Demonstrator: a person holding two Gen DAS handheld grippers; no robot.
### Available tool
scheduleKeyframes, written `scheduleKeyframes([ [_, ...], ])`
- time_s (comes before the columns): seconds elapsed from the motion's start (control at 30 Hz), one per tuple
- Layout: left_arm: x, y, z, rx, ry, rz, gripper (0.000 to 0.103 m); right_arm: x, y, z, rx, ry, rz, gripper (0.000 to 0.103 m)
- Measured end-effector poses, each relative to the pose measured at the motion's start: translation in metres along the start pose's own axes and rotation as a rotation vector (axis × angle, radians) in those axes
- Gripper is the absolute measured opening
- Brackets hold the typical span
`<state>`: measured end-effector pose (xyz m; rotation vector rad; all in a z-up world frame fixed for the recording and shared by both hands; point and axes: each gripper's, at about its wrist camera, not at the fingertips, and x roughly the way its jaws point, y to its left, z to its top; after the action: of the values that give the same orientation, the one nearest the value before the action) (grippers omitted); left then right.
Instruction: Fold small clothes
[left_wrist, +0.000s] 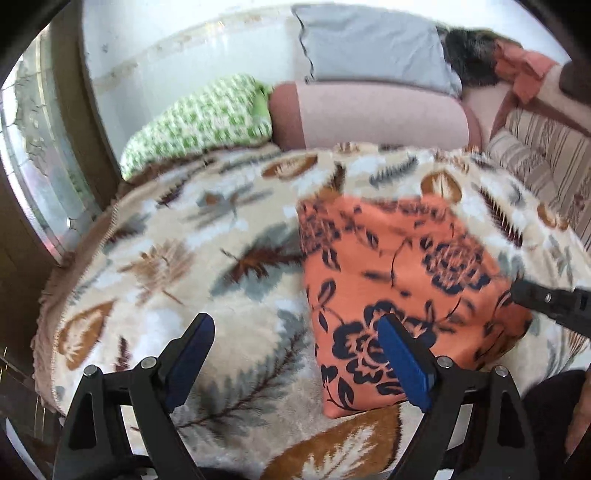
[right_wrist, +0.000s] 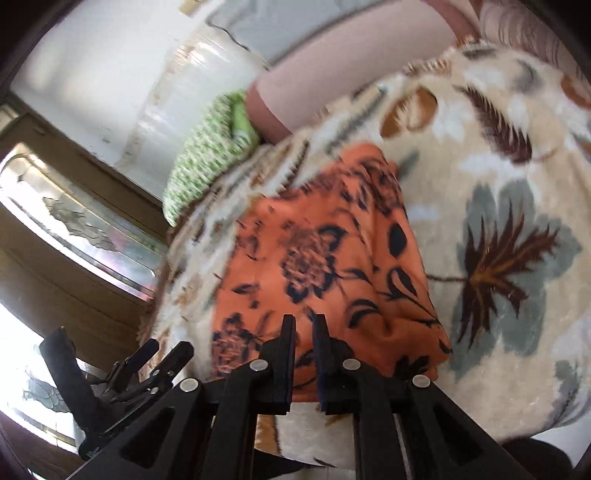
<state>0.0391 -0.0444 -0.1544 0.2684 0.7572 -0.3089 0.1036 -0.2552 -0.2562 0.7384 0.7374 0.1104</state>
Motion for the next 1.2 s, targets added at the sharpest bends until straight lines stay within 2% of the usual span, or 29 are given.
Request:
scheduleKeyframes([
  [0.13,-0.037,0.004,0.015,-0.011,-0.088,0.026,0.090,-0.035,0.020,-0.004,-0.089,-0.072,-0.007,0.012],
  [0.23,-0.062,0.004,0.024,-0.007,-0.143,0.042,0.091,-0.051,0.033,-0.005,-0.149,-0.093,-0.030,0.012],
  [0.5,-0.114,0.000,0.038,-0.004,-0.219,0.051,0.091,-0.082,0.073,-0.004,-0.237,-0.154,-0.092,0.012],
  [0.63,-0.138,0.000,0.044,-0.002,-0.262,0.071,0.096,-0.093,0.092,-0.005,-0.291,-0.168,-0.121,0.012],
  [0.93,-0.171,0.013,0.052,-0.052,-0.294,0.095,0.099,-0.124,0.127,-0.007,-0.363,-0.215,-0.141,0.012],
  [1.2,-0.180,0.019,0.057,-0.060,-0.285,0.101,0.100,-0.136,0.144,-0.004,-0.376,-0.227,-0.149,0.012],
])
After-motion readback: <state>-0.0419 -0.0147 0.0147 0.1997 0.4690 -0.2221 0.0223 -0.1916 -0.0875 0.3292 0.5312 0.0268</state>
